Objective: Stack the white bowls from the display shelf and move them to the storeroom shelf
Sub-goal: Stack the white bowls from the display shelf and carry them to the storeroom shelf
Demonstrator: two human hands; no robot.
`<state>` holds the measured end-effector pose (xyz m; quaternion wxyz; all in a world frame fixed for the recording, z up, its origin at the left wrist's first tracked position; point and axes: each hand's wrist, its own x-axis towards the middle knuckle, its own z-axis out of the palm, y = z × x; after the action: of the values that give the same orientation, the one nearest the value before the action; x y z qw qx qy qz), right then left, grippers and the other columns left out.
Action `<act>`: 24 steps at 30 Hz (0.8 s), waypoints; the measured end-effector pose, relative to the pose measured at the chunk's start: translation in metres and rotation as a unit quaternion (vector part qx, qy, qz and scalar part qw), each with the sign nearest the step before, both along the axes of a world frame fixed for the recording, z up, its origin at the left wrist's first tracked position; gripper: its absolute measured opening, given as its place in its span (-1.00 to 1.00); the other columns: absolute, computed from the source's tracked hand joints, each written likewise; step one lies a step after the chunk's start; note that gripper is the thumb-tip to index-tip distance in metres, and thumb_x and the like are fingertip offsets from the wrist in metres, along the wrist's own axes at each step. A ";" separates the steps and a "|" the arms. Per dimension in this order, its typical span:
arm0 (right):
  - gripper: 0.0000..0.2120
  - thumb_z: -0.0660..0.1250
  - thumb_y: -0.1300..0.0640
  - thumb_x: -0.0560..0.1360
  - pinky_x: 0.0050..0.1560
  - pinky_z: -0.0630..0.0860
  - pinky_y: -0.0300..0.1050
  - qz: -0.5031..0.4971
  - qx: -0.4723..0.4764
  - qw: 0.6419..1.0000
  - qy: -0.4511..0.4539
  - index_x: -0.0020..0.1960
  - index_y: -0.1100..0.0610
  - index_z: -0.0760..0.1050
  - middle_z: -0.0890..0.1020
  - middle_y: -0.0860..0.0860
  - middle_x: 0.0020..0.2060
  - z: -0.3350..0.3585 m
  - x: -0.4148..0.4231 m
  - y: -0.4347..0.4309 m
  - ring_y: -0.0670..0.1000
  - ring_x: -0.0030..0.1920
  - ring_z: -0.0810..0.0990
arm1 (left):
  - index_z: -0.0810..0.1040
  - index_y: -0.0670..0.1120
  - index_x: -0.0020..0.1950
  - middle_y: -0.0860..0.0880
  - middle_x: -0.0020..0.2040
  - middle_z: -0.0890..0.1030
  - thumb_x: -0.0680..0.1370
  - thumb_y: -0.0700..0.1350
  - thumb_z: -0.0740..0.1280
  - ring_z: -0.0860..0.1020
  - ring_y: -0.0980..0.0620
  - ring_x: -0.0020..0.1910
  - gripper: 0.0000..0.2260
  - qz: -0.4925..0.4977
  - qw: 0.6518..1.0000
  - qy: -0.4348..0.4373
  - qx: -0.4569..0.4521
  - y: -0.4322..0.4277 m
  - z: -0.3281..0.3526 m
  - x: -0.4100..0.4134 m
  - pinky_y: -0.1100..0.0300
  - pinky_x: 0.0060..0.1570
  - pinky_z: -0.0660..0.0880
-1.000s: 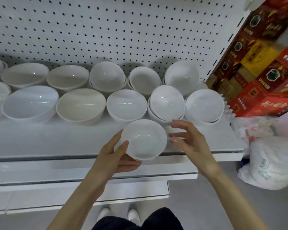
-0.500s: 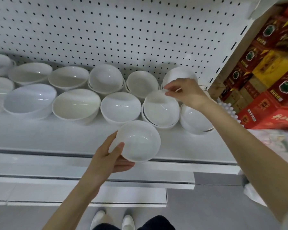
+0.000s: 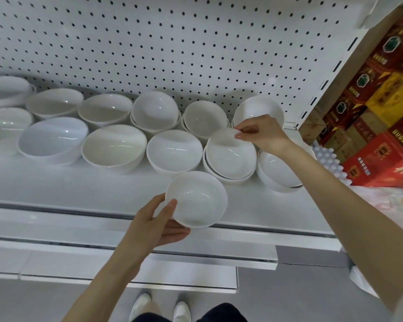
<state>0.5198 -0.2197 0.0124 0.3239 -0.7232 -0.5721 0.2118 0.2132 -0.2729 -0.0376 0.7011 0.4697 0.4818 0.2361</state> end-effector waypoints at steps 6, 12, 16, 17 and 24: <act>-0.85 0.43 0.32 0.44 0.04 0.50 -0.27 -0.007 0.046 0.999 0.020 0.00 0.22 0.66 0.65 -0.05 -0.21 0.000 -0.004 -0.005 -0.09 -0.15 0.61 | 0.51 -0.02 0.27 -0.21 -0.10 0.71 0.62 -0.01 0.23 0.71 -0.16 -0.12 -0.75 -0.020 1.000 -0.001 -0.011 0.002 0.004 0.000 0.10 -0.09 0.65; -0.85 0.41 0.34 0.45 -0.21 0.54 -0.29 -0.086 0.154 0.977 0.122 -0.08 0.12 0.65 0.66 -0.20 -0.35 0.027 -0.009 -0.025 -0.21 -0.28 0.59 | 0.48 0.06 0.23 -0.24 -0.05 0.69 0.59 0.16 0.17 0.70 -0.22 -0.11 -0.70 -0.041 0.998 0.001 -0.044 0.001 0.009 -0.005 0.02 -0.14 0.65; -0.86 0.40 0.34 0.46 -0.34 0.54 -0.26 -0.086 0.139 0.959 0.232 -0.17 0.12 0.63 0.66 -0.11 -0.39 0.049 -0.032 -0.052 -0.13 -0.36 0.59 | 0.44 0.11 0.18 -0.28 -0.03 0.68 0.45 0.33 0.13 0.69 -0.24 -0.11 -0.56 -0.059 0.997 0.003 -0.058 0.001 0.009 -0.007 -0.03 -0.16 0.65; -0.84 0.40 0.34 0.46 -0.39 0.51 -0.28 -0.082 0.117 0.959 0.246 -0.19 0.10 0.62 0.65 -0.12 -0.43 0.049 -0.040 -0.059 -0.14 -0.41 0.56 | 0.42 0.11 0.20 -0.27 -0.03 0.68 0.42 0.36 0.13 0.69 -0.22 -0.11 -0.51 -0.063 0.996 0.003 -0.057 0.001 0.009 -0.007 -0.02 -0.17 0.65; -0.86 0.41 0.34 0.45 -0.45 0.51 -0.30 -0.081 0.013 0.960 0.266 -0.18 0.13 0.62 0.66 -0.01 -0.41 0.027 -0.075 -0.081 -0.14 -0.45 0.58 | 0.34 0.20 0.23 -0.19 -0.03 0.69 0.31 0.42 0.06 0.70 -0.17 -0.13 -0.42 -0.075 0.997 0.022 -0.001 -0.003 0.006 -0.004 -0.07 -0.06 0.64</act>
<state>0.4452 -0.3005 0.0394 0.4902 -0.6799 -0.4077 0.3624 0.2093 -0.2762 -0.0313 0.7068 0.5083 0.4609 0.1722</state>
